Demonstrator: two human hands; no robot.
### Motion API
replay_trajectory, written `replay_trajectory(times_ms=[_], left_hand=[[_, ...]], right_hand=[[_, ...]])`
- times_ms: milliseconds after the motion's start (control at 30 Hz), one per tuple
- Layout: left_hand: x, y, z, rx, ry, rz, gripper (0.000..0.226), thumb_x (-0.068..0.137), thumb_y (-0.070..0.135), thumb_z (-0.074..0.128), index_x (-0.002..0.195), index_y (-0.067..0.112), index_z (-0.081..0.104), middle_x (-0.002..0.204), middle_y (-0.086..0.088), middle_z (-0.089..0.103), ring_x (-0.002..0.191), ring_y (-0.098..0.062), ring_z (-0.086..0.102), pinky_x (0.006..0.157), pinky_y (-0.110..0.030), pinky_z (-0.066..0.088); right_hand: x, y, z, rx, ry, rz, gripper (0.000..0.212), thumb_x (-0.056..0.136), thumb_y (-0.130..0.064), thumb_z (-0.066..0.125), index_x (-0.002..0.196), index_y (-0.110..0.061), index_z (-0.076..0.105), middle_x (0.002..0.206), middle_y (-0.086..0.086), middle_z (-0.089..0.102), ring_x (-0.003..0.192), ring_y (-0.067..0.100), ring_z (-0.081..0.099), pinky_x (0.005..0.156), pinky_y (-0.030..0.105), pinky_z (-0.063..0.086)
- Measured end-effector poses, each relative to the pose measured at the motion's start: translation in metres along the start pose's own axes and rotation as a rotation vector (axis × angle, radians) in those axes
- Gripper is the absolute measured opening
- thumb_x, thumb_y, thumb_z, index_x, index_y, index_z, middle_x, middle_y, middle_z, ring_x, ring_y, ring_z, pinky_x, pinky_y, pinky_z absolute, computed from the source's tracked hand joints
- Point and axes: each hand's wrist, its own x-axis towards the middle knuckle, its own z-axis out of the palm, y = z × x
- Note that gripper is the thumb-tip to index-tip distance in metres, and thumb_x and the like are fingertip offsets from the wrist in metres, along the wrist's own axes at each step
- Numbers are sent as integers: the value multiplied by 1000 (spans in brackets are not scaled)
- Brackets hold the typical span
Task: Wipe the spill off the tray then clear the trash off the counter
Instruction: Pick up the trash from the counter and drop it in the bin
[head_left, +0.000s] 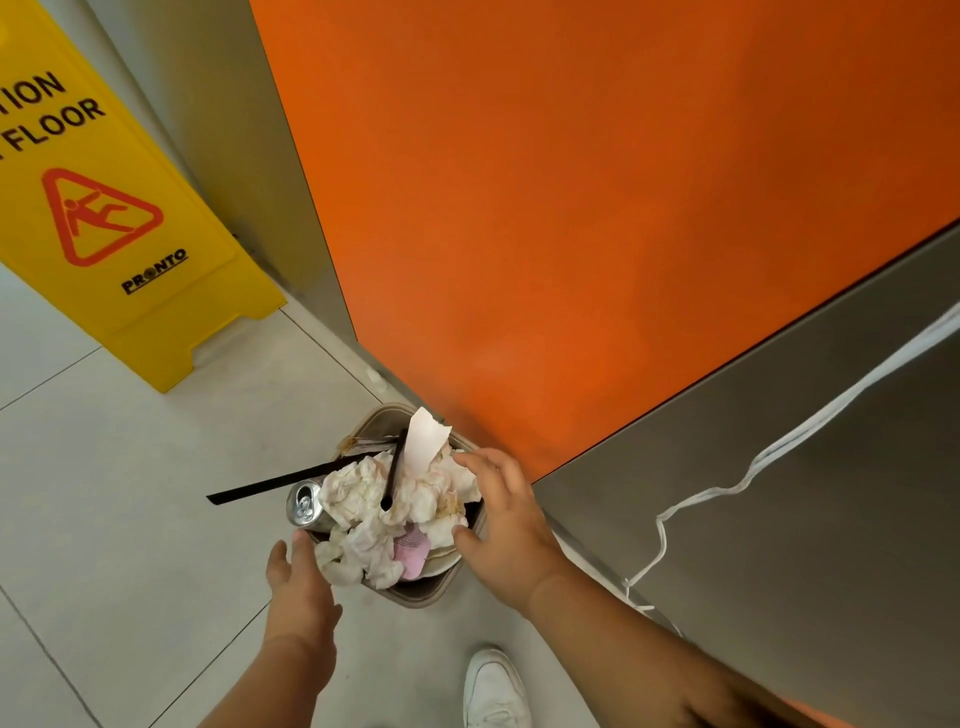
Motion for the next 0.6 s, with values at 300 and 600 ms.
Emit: replay_trajectory(times_ms=[300, 600], left_hand=[[-4, 7, -3, 75, 42, 8, 58, 95, 55, 33, 147, 33, 20, 150, -7, 32, 124, -32, 42, 109, -50, 32], [-98, 86, -49, 484, 142, 669, 40, 98, 28, 44, 137, 19, 42, 140, -9, 43, 130, -25, 40, 107, -45, 33]], right_hand=[[2, -4, -9, -13, 7, -19, 66, 79, -17, 60, 133, -43, 34, 139, -24, 20, 129, 6, 31, 108, 36, 34], [-47, -80, -70, 98, 18, -47, 45, 91, -23, 56, 132, -37, 43, 135, -21, 36, 126, 0, 34, 107, 23, 33]])
